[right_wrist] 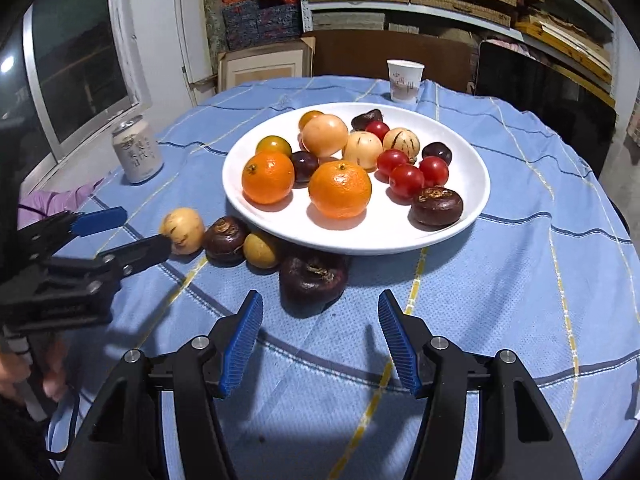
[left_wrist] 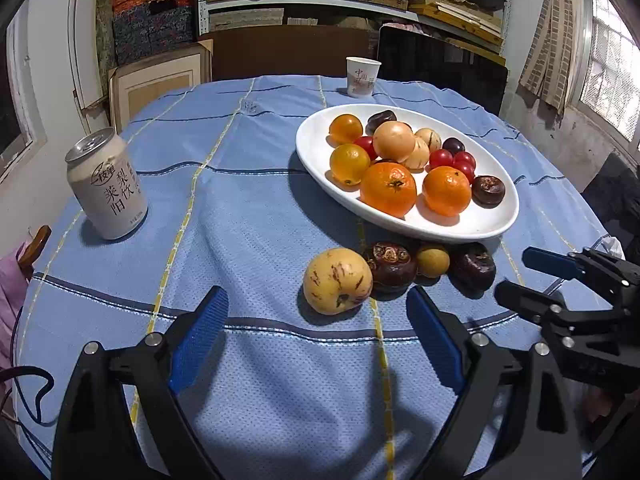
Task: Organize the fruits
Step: 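Grasp a speckled pale yellow fruit with the left tool while the right tool grasps a dark plum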
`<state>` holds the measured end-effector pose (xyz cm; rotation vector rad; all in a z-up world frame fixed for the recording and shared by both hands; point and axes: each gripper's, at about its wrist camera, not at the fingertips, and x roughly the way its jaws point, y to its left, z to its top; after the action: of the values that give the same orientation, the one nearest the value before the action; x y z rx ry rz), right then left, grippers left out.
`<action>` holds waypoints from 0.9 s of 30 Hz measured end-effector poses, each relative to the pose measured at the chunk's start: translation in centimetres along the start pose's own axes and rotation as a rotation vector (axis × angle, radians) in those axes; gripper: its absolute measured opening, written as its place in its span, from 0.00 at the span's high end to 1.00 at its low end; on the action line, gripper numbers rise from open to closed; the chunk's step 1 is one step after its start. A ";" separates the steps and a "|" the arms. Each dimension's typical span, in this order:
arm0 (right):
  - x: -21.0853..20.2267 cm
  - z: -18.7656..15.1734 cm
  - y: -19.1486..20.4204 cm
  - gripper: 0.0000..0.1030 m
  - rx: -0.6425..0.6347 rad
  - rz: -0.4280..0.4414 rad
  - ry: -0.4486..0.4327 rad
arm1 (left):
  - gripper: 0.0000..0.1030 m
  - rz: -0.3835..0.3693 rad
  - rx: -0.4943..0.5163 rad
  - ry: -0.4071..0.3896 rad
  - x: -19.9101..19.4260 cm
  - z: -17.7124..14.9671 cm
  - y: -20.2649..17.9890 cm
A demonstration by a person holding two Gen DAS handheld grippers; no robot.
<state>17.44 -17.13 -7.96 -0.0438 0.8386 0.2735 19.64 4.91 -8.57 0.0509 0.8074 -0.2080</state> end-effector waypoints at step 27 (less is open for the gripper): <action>-1.5 -2.8 0.1 0.58 0.019 0.035 0.030 | 0.20 0.024 -0.051 0.087 2.6 0.6 1.0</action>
<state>14.44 -17.78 -8.68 -0.0154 0.8727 0.2979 21.98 5.41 -10.08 0.0217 0.8976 -0.1636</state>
